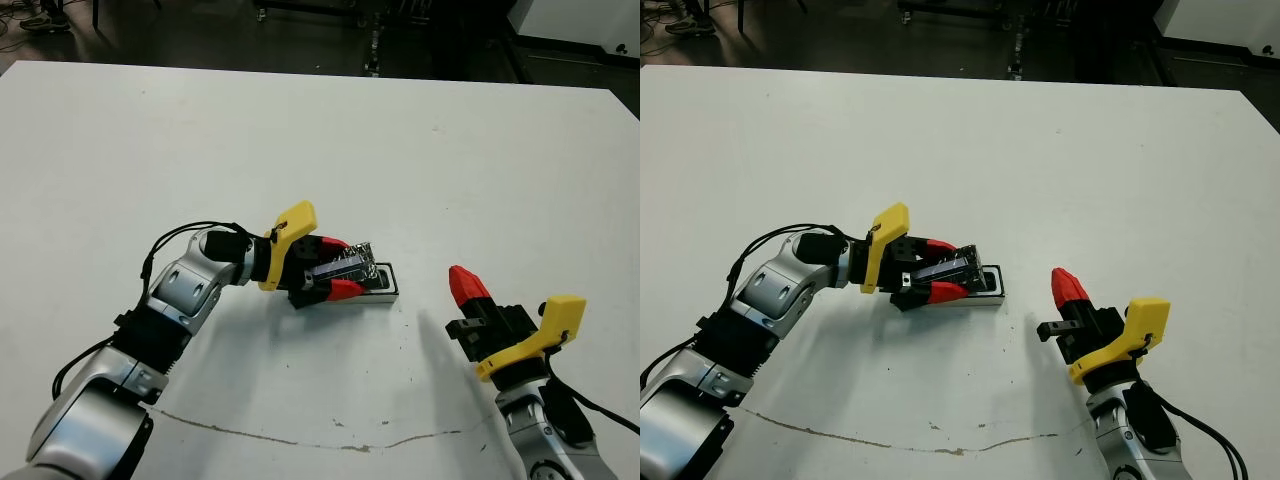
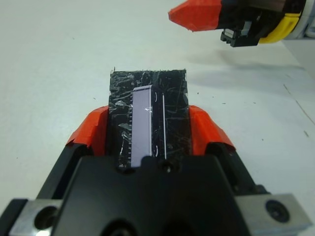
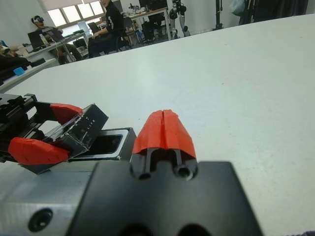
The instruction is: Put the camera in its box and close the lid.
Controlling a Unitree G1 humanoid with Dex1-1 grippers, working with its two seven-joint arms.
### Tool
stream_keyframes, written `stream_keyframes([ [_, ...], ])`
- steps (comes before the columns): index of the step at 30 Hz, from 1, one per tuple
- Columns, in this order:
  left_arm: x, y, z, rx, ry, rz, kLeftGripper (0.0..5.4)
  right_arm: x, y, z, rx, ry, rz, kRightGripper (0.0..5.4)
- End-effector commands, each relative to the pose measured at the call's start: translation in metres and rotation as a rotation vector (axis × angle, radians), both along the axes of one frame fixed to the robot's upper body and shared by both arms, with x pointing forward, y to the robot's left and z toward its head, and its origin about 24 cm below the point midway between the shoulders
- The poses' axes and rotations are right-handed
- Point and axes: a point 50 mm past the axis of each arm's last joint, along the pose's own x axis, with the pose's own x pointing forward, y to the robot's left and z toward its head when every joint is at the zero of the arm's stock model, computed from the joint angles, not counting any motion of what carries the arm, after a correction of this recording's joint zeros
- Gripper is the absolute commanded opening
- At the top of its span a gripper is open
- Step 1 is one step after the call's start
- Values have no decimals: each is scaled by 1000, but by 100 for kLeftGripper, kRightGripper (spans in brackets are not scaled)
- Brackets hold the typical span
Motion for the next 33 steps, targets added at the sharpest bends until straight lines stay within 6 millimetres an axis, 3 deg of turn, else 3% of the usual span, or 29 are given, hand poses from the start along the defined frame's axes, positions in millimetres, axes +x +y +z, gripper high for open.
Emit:
stream_keyframes([
  [1, -6, 1, -23, 66, 78, 2, 317, 0, -4, -1, -16, 24, -8, 0],
  [33, 7, -25, -40, 106, 146, 14, 317, 0, -11, -3, -22, 28, -12, 0],
])
